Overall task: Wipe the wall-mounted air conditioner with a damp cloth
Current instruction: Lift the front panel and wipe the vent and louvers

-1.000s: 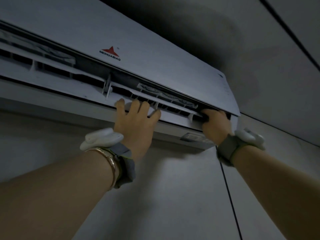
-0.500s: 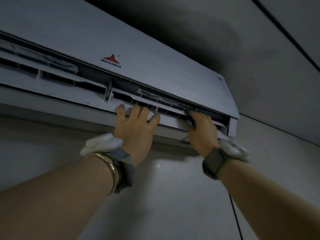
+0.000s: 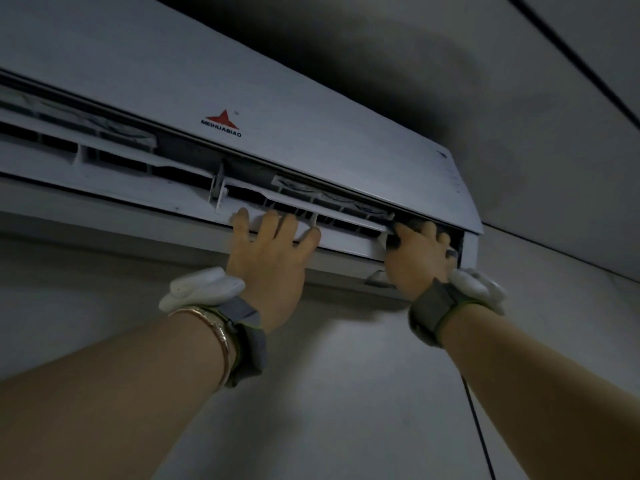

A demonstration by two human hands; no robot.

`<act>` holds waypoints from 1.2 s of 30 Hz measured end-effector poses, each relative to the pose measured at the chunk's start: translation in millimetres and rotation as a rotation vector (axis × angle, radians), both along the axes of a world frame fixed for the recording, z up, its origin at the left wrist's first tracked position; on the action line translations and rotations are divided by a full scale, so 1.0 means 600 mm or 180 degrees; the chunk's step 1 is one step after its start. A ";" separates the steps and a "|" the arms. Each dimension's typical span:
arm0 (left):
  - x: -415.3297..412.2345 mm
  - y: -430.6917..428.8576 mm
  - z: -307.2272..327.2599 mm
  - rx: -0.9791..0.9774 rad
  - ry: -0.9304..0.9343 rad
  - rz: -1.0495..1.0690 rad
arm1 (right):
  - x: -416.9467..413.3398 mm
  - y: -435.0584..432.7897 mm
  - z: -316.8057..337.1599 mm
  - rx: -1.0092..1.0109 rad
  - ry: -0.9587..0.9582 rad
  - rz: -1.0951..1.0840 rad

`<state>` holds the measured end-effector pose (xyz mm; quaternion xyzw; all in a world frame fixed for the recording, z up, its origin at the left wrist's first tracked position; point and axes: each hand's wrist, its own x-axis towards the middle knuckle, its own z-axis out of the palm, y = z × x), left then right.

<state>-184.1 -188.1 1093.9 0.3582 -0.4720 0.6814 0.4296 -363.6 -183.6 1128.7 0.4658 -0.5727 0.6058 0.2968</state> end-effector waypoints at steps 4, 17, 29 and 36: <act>-0.003 -0.008 0.002 -0.0113 0.0053 -0.0010 | 0.030 -0.001 0.000 0.0005 0.0086 0.0183; 0.002 -0.020 0.001 -0.0305 0.0056 0.0012 | -0.038 -0.033 0.003 -0.0157 -0.0553 0.0276; -0.007 -0.032 0.003 -0.0476 0.0124 -0.0113 | 0.004 -0.034 -0.006 -0.0498 0.0094 0.0313; -0.006 -0.030 0.002 -0.0366 0.0052 -0.0166 | -0.113 -0.075 -0.012 -0.0114 -0.0323 0.0166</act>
